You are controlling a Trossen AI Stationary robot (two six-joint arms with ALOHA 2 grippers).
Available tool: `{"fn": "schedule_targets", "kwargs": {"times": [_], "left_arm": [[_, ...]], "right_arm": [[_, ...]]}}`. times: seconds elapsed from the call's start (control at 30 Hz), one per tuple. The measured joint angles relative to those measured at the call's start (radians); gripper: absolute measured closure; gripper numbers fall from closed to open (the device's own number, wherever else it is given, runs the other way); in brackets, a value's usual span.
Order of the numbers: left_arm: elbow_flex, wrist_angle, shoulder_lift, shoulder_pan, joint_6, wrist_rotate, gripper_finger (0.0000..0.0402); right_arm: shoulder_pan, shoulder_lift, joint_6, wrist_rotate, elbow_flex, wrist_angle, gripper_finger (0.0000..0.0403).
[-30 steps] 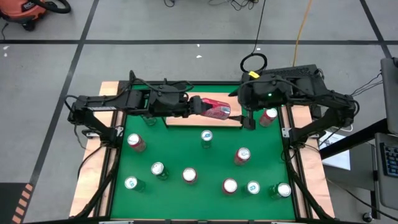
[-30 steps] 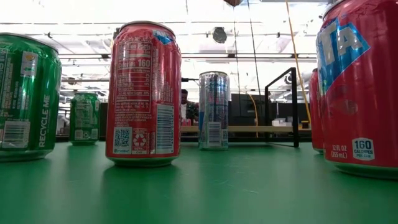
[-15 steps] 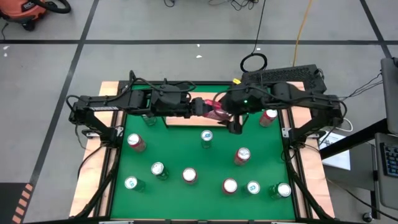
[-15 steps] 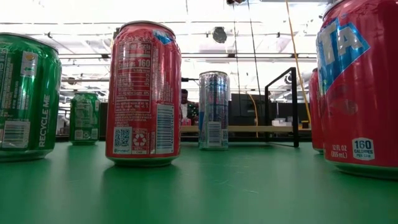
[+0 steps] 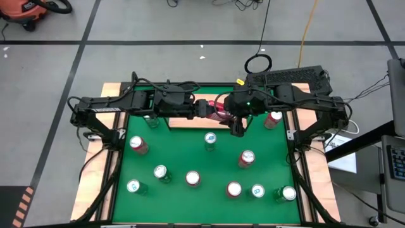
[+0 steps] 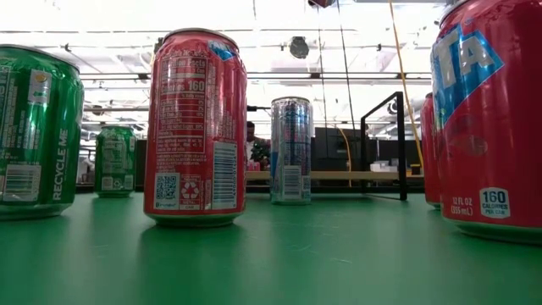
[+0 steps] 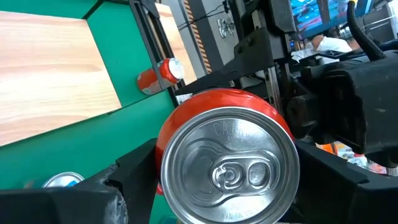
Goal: Place canned beverage on shelf
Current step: Put the red soda can on the shelf
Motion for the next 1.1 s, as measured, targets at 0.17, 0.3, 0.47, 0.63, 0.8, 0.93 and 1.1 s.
{"fn": "schedule_targets", "kwargs": {"times": [0.17, 0.3, 0.47, 0.63, 0.8, 0.93, 1.1], "left_arm": [[0.000, 0.004, -0.001, 0.000, 0.099, -0.029, 0.0073], [0.001, 0.011, -0.004, 0.000, 0.211, -0.055, 0.0067], [0.001, 0.018, -0.004, 0.001, 0.366, -0.056, 0.0065], [0.001, 0.038, -0.011, 0.005, 0.505, 0.018, 0.0064], [0.001, 0.038, -0.024, 0.023, 0.571, 0.045, 0.0064], [0.001, 0.063, -0.046, 0.026, 0.704, 0.115, 0.0063], [0.000, 0.082, -0.087, 0.027, 0.911, 0.197, 0.0063]], "right_arm": [[0.000, -0.003, 0.024, -0.013, 0.000, -0.008, 0.0112], [-0.001, -0.004, 0.058, -0.040, -0.001, -0.019, 0.0098], [-0.002, -0.011, 0.099, -0.081, -0.002, -0.022, 0.0110], [-0.017, -0.017, 0.160, -0.218, -0.002, -0.023, 0.0108], [-0.047, -0.017, 0.232, -0.345, -0.002, -0.021, 0.0109], [-0.064, -0.017, 0.274, -0.434, -0.002, -0.018, 0.0110], [-0.087, -0.017, 0.344, -0.589, -0.002, -0.001, 0.0110]]}}
